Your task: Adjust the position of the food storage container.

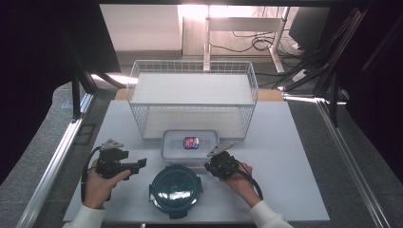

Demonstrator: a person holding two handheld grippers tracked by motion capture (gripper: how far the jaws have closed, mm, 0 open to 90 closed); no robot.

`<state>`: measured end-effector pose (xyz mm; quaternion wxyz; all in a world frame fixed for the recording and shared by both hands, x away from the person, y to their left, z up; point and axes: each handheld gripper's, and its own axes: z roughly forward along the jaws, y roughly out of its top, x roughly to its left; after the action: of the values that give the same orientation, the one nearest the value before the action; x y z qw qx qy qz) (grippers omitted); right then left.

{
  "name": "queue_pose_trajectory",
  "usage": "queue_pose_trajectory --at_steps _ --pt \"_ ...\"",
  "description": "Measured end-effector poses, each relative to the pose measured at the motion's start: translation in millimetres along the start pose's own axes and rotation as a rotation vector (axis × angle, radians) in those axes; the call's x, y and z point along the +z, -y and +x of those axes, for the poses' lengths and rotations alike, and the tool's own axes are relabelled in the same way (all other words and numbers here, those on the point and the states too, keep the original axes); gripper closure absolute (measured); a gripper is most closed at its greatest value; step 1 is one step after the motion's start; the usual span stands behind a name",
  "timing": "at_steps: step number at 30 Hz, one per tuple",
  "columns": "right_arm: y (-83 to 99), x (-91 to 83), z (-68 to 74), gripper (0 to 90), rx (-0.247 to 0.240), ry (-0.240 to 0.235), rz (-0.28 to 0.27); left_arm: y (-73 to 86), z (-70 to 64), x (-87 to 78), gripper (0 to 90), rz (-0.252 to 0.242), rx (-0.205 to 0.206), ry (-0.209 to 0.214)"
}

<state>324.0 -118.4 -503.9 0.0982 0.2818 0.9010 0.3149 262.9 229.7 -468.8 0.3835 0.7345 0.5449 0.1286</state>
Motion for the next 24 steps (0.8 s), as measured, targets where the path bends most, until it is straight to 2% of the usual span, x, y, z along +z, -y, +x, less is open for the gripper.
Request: queue_pose_trajectory --at_steps 6,8,13,18,24 --pt "0.1 -0.8 1.2 89.3 -0.001 0.007 -0.001 0.0 -0.2 -0.3 19.7 -0.003 0.000 0.001" --pt "-0.4 -4.1 2.9 89.3 0.003 -0.007 0.000 -0.1 0.1 -0.5 19.6 -0.003 0.000 0.001" --pt "2.9 -28.0 3.6 89.3 -0.004 0.012 -0.027 -0.4 0.3 -2.9 19.6 -0.019 -0.006 0.002" --pt "9.2 -56.5 -4.3 89.3 0.024 0.043 -0.088 -1.0 -0.4 -4.4 19.6 -0.033 -0.014 0.009" --pt "18.4 -79.3 -23.4 89.0 0.112 0.043 -0.150 -1.3 -4.0 -6.7 19.4 -0.050 -0.016 0.017"
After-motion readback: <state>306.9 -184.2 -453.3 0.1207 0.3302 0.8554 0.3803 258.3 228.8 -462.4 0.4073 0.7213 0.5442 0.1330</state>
